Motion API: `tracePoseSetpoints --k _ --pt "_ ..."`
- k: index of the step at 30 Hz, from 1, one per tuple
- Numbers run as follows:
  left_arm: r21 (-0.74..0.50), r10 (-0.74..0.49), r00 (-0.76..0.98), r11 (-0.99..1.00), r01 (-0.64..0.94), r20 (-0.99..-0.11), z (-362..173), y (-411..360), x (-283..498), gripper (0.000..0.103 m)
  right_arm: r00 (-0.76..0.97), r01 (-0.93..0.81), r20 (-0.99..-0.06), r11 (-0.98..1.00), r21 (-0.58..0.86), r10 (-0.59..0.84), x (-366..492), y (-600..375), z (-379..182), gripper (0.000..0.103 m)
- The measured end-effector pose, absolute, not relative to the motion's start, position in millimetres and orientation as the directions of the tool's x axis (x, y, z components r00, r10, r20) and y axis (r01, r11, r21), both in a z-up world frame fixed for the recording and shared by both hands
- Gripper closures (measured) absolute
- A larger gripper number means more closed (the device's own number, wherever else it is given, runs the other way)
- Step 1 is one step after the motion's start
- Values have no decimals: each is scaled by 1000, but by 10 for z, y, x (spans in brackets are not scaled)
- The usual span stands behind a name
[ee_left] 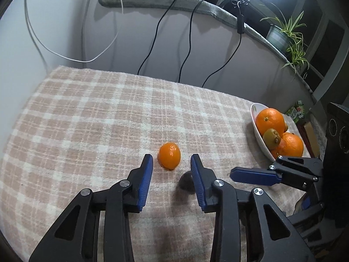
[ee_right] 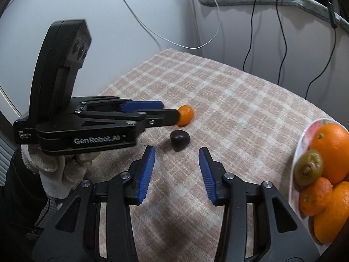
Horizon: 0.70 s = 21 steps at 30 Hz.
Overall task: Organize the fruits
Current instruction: 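Close the left tool on the small tangerine while the right tool grips the dark plum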
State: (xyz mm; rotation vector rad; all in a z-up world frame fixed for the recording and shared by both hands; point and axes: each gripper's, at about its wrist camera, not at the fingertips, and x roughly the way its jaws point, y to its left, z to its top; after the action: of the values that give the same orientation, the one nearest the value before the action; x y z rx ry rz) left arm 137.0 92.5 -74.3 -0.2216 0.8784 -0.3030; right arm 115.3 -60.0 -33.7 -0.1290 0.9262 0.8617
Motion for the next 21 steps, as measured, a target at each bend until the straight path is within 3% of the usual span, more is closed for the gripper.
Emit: tracePoseSetpoints --k 8,21 --pt "-304 -342 581 938 166 -738 -789 898 1487 70 288 -703 -754 665 253 591 1247 -484 -400 66" --pt "-311 -343 554 938 156 -759 -877 899 1592 75 271 -709 -768 660 248 580 1308 -358 -474 69"
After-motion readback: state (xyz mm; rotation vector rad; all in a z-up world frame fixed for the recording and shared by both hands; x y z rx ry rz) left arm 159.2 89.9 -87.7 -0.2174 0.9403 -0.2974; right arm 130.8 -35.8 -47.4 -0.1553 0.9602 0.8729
